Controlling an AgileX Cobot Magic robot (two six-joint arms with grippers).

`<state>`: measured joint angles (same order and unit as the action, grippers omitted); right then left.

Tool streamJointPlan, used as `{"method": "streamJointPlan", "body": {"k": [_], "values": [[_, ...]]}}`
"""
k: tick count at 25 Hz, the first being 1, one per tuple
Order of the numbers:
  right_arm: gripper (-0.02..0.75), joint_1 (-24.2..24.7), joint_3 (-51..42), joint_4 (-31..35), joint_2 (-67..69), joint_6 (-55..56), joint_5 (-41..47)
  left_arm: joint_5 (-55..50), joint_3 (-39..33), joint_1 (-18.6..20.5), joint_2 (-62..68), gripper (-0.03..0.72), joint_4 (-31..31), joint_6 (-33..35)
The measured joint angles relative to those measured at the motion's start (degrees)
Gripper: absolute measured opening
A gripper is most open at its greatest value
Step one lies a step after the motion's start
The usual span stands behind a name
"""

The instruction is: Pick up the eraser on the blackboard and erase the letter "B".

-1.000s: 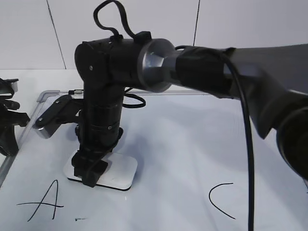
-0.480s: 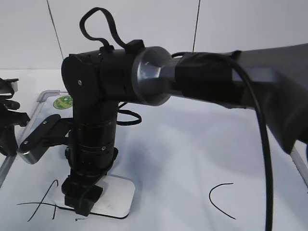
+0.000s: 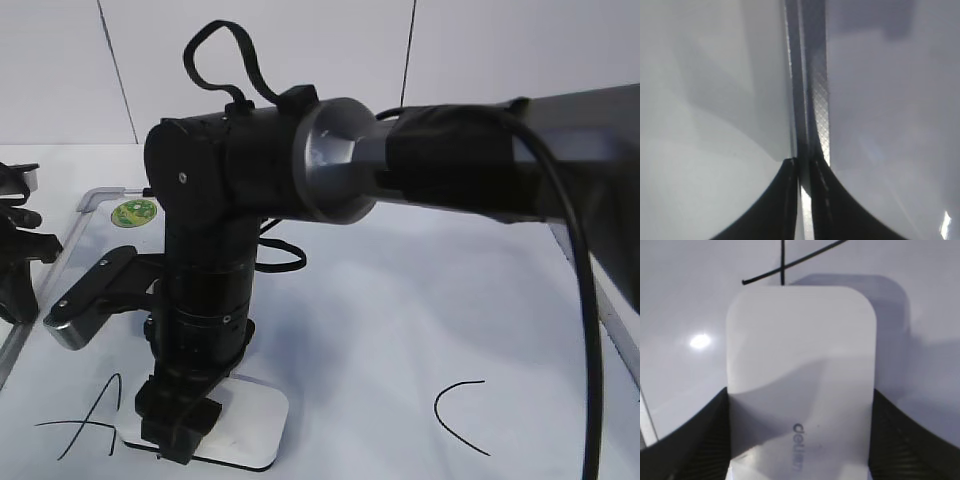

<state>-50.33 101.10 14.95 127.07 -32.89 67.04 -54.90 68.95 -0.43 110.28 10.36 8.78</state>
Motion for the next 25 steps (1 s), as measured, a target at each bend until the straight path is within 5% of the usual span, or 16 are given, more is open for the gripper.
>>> {"method": "streamJointPlan", "body": {"k": [9,18,25], "values": [[0.505,-0.5,-4.9,1.5,-2.6,-0.1,-0.1,0.1,0.0,0.0,0.0,0.045,0.0,0.0],[0.505,-8.6,-5.4,0.6,-2.9,-0.1,0.3,0.1,0.0,0.0,0.0,0.045,0.0,0.0],[0.505,-9.6,-5.4,-0.8,-2.9,0.2,0.4,0.1,0.0,0.0,0.0,0.045,0.0,0.0]]}}
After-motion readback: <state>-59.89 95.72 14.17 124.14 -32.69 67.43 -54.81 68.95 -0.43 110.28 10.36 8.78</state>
